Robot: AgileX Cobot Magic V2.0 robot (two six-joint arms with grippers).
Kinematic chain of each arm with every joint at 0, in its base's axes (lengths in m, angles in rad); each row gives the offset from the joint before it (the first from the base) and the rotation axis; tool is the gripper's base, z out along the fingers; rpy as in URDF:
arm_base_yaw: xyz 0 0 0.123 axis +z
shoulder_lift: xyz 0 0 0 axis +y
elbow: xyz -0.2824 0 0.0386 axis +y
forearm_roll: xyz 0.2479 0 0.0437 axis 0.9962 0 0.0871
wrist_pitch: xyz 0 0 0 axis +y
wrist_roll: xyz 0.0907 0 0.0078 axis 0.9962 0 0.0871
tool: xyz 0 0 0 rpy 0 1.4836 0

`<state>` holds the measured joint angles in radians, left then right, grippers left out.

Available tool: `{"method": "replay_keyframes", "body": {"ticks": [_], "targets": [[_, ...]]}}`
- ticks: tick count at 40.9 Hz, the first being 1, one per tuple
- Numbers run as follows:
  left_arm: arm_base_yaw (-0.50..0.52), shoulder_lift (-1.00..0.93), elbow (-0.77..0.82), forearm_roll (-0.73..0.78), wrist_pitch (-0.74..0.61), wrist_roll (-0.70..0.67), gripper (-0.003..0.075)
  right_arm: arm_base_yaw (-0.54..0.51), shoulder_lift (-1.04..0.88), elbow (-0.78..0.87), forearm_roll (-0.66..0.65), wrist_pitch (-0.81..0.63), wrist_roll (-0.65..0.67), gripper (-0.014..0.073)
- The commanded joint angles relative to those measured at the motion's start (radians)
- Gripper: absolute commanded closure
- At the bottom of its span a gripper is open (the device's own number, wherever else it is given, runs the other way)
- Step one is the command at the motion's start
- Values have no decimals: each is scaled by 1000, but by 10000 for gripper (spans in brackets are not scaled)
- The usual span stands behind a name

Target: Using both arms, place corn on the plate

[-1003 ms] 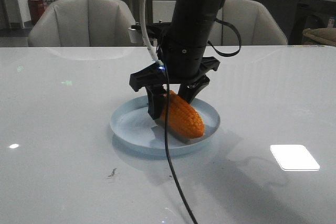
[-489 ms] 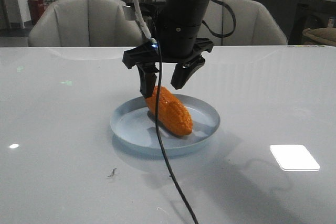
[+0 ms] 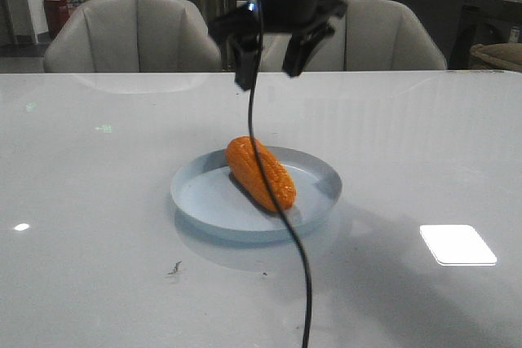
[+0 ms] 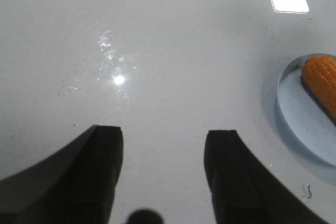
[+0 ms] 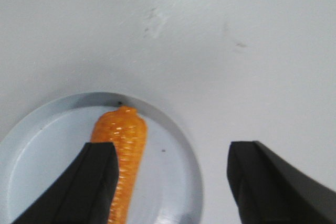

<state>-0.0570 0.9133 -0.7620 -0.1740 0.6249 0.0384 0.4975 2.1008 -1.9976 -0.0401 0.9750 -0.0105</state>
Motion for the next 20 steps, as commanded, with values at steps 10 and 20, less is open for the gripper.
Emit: {"method": "replay_keyframes", "body": {"ticks": [10, 20], "targets": [[2, -13, -27, -1, -71, -9, 295, -266, -378, -138, 82, 63, 37, 51], [2, -13, -27, 47, -71, -9, 295, -464, -638, 115, 82, 80, -16, 51]]}}
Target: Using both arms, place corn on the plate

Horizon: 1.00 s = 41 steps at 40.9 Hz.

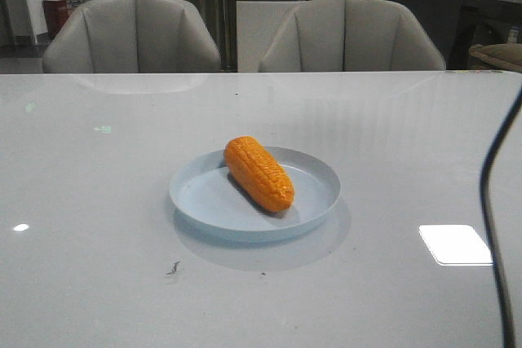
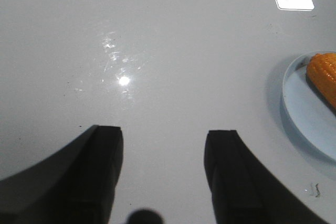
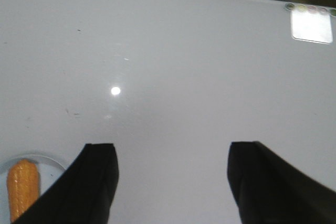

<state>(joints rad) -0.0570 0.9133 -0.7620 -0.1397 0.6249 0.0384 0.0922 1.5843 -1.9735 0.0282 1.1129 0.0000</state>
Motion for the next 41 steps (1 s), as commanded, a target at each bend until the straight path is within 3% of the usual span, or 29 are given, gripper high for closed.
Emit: {"method": "replay_keyframes", "body": {"ticks": [1, 9, 18, 24, 33, 41], "targets": [[2, -13, -27, 15, -71, -9, 295, -72, -156, 143, 13, -77, -26, 51], [2, -13, -27, 20, -71, -9, 295, -155, -416, 565, 48, -255, -26, 51], [2, -13, -27, 20, -71, -9, 295, -155, -622, 912, 97, -287, -25, 51], [2, -13, -27, 20, -71, -9, 295, -155, -696, 1000, 119, -319, -25, 51], [2, -13, -27, 20, -71, -9, 302, -155, -705, 1002, 115, -312, -25, 51], [2, -13, -27, 18, -71, -9, 415, -155, -701, 1002, 116, -286, -25, 51]]}}
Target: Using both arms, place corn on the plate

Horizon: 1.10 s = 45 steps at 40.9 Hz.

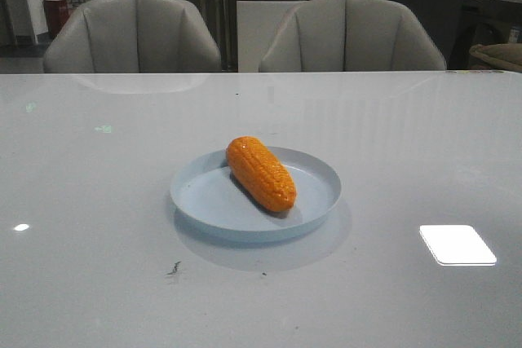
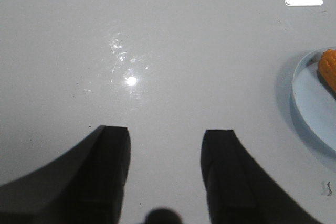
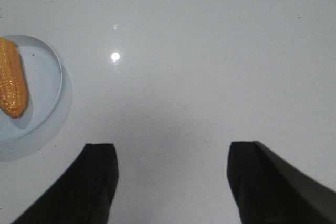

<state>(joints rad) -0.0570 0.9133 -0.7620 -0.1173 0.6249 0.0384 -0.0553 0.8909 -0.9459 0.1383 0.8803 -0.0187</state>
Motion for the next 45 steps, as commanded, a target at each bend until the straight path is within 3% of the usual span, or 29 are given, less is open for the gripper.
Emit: {"method": "replay_keyframes", "body": {"ticks": [1, 15, 39, 45], "targets": [[2, -13, -27, -4, -71, -9, 435, -7, -8, -25, 6, -53, -7, 51], [2, -13, -27, -8, -71, -9, 631, -7, -8, -25, 6, -53, -7, 51], [0, -13, -13, -8, -78, -9, 631, -7, -8, -25, 6, -53, -7, 51], [-31, -63, 46, 11, -197, -9, 631, -7, -8, -25, 6, -53, -7, 51]]}}
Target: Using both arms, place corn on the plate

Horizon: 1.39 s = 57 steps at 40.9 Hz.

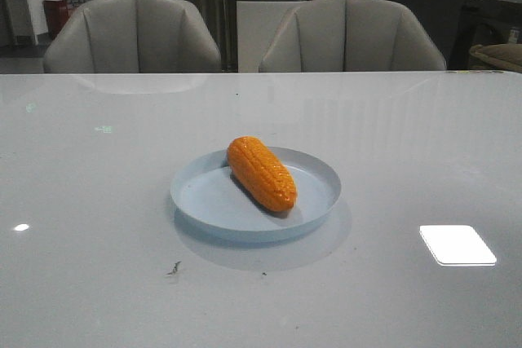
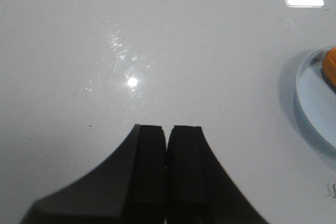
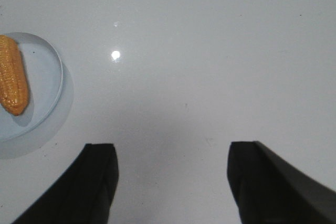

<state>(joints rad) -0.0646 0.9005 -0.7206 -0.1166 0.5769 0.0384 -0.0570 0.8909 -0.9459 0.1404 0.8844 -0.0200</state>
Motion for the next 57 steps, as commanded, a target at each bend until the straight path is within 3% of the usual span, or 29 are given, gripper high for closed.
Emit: {"method": "replay_keyframes", "body": {"ticks": [1, 9, 14, 32, 39, 57], "targets": [[-36, -65, 25, 18, -198, -9, 631, -6, -8, -25, 4, -57, -5, 51], [-97, -254, 232, 86, -610, -50, 631, -6, -8, -25, 4, -57, -5, 51], [-99, -383, 354, 149, -702, -182, 631, -6, -8, -25, 4, -57, -5, 51], [-99, -932, 721, 107, -718, -182, 631, -6, -8, -25, 4, -57, -5, 51], [-97, -910, 730, 102, -657, -182, 631, -6, -9, -25, 4, -50, -5, 51], [-18, -921, 730, 60, -655, -182, 631, -6, -8, -25, 4, -51, -5, 51]]}}
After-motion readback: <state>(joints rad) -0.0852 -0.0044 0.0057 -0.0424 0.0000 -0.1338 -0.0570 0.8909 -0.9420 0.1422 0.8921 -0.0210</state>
